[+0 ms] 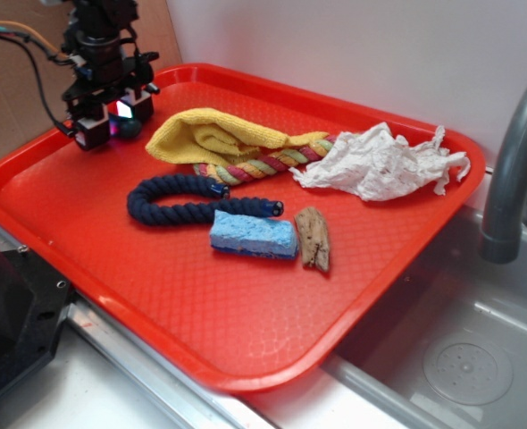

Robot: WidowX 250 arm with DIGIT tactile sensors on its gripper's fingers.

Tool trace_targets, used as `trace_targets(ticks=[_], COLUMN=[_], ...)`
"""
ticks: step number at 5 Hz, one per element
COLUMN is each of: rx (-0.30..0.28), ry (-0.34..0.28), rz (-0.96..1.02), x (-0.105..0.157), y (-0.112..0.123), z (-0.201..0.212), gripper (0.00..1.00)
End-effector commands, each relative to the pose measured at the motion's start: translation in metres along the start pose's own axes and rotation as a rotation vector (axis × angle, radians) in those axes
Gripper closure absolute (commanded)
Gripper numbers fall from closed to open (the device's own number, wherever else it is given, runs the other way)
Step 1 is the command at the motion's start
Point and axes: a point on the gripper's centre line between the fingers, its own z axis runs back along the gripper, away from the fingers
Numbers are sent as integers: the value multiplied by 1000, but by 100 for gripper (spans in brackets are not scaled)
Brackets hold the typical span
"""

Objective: Grab the plastic pickle.

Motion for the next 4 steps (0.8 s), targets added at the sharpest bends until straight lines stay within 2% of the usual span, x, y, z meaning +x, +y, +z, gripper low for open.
trace_targets(ticks=[1, 2, 3, 4], rx=[-91, -128, -155, -289], ry=[71, 106, 51, 51], rz=[-480, -729, -976, -1214], x=[7, -18, -46, -68], y=[44, 49, 51, 59], z=[109, 154, 174, 192], gripper=[100, 100, 100, 100])
